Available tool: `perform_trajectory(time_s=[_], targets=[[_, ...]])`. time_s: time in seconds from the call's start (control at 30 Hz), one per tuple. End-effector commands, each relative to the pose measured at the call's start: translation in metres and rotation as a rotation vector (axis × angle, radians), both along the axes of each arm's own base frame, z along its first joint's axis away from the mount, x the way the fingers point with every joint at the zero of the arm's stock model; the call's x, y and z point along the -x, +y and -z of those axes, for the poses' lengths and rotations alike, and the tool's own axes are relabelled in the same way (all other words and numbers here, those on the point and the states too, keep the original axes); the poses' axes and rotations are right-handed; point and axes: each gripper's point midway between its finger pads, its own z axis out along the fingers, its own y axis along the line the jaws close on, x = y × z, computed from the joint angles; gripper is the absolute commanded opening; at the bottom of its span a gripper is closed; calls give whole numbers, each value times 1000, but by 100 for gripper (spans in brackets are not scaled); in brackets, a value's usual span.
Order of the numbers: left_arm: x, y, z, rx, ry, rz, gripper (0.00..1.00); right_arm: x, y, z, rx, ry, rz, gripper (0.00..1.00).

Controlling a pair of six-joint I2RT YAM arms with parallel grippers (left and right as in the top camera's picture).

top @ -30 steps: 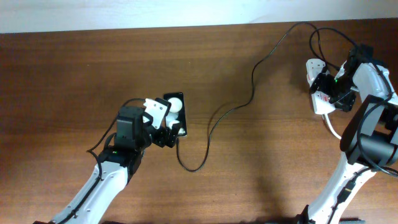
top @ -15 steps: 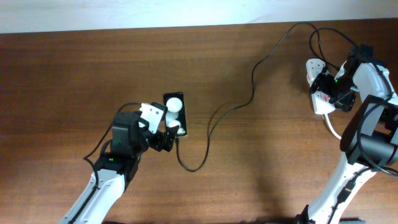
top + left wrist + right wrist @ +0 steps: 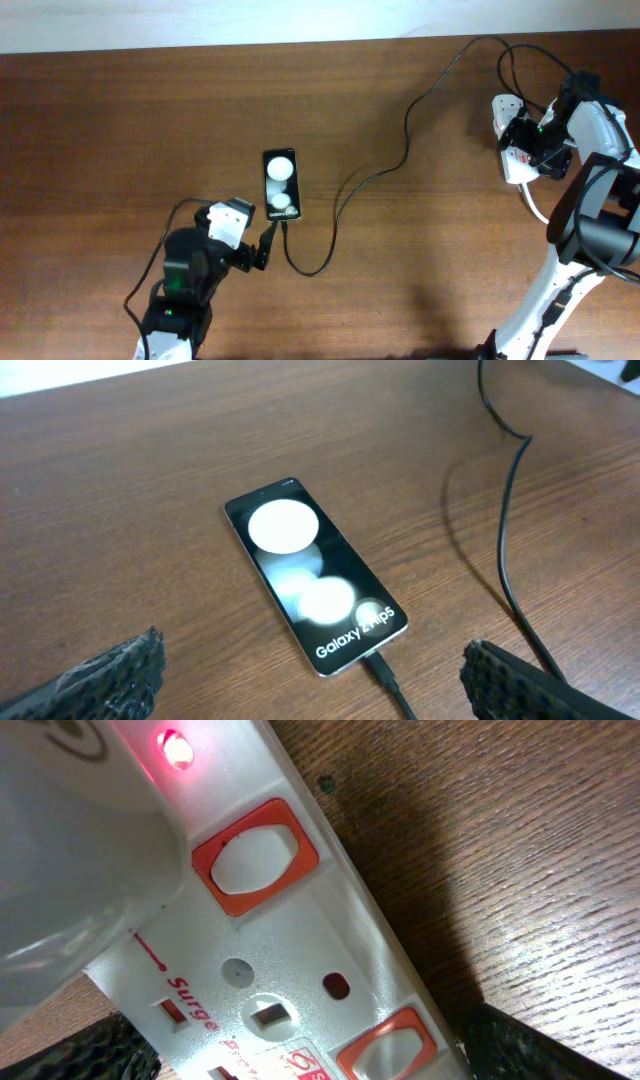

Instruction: Plug charger to phone and switch on socket

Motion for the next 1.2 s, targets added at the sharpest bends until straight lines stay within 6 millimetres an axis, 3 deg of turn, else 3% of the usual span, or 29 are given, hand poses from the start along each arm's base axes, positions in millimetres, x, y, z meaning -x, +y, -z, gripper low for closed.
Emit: perform_trajectory(time_s=[0.0,0.2,0.3,0.47,0.63,0.73,1.0,1.17], targets=[[8,1,11,29,30,-9,99,11,-2,20,9,57,11,99],[9,1,15,32,47,-11,99,11,-2,20,9,57,11,99],[10,1,6,37,11,-11,99,11,-2,20,9,57,11,99],[27,6,15,42,-46,-21,99,11,-2,20,9,57,11,98],[37,17,5,38,-131,-74,99,11,-2,20,9,57,11,99],[46,33,11,1,-111,-150,99,11,-2,20,9,57,11,99],[43,74,-33,-12,-313,-349,99,11,-2,20,9,57,11,99],[45,84,-51,-3,-389,-395,99,11,-2,20,9,57,11,99]])
